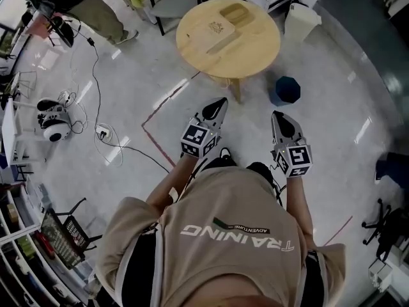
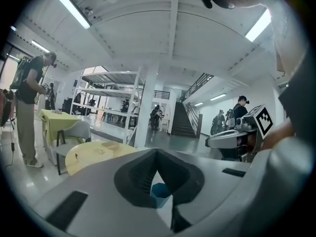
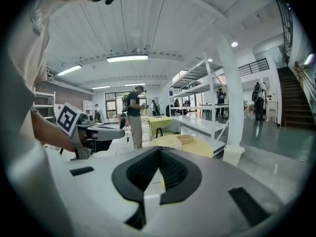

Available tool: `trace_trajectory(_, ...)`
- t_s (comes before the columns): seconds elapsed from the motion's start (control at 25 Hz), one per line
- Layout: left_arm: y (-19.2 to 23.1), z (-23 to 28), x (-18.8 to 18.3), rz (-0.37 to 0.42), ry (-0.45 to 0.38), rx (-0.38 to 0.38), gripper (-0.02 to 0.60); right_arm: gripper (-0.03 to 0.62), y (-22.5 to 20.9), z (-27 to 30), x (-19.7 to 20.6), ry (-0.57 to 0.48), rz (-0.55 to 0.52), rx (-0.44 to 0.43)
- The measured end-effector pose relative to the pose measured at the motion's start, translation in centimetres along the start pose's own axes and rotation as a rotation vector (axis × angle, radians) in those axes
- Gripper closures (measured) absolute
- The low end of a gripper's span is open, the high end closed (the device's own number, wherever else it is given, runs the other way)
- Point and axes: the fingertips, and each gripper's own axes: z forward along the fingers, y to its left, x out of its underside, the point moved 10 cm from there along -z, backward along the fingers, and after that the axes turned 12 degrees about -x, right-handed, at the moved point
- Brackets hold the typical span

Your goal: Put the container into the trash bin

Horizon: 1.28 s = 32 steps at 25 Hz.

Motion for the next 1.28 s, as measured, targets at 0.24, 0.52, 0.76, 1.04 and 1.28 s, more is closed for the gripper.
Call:
trace_trajectory(0.24, 2.2, 1.8, 0.0, -0.061, 0.006, 0.049, 0.577, 0.597, -0.4, 3.3, -0.3, 0.046, -0.015, 0.008)
trace_trajectory(0.52, 3.2, 3.9, 0.8, -0.052, 0.007, 0.036, 0.577, 0.596, -1.7, 5.8, -0.4, 0.052, 0.014, -0.016)
trace_trajectory(0.76, 4.8, 5.7, 0.0, -0.068, 0.016, -0.001, 0.577, 0.597, -4.2, 8.2, -0.8, 0.051, 0.016, -0.044)
trace_trajectory(1.04, 5.8, 11.2, -2.1, -0.075, 0.025, -0.03, 0.577, 0.596, -9.9, 12.0, -1.7, 0.044, 0.023, -0.085)
trace_trajectory(1.28, 6.0, 17.9, -4.9, -0.03, 0.019, -0.044, 0.577, 0.595, -16.1, 15.0, -2.9, 0.023, 0.024, -0.11)
